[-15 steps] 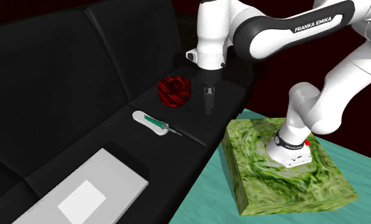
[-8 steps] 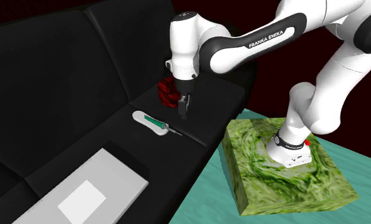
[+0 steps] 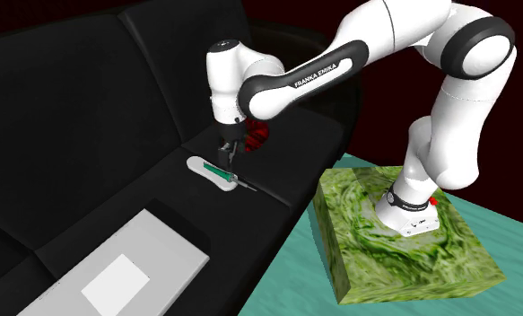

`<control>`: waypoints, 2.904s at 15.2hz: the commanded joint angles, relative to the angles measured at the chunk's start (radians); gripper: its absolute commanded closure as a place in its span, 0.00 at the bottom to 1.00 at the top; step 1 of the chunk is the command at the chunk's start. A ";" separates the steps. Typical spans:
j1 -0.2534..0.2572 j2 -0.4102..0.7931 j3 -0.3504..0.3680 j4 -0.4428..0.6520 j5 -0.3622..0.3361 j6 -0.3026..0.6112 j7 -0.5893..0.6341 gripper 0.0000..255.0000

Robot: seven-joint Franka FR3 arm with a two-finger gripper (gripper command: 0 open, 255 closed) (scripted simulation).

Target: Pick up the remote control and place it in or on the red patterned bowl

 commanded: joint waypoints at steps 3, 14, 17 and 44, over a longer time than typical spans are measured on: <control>-0.009 0.151 -0.018 0.138 -0.011 0.021 0.044 0.00; -0.023 0.390 -0.048 0.338 -0.015 0.069 0.097 0.00; -0.022 0.404 -0.048 0.325 -0.015 0.096 0.097 0.00; -0.023 0.357 -0.048 0.388 -0.014 -0.014 0.098 1.00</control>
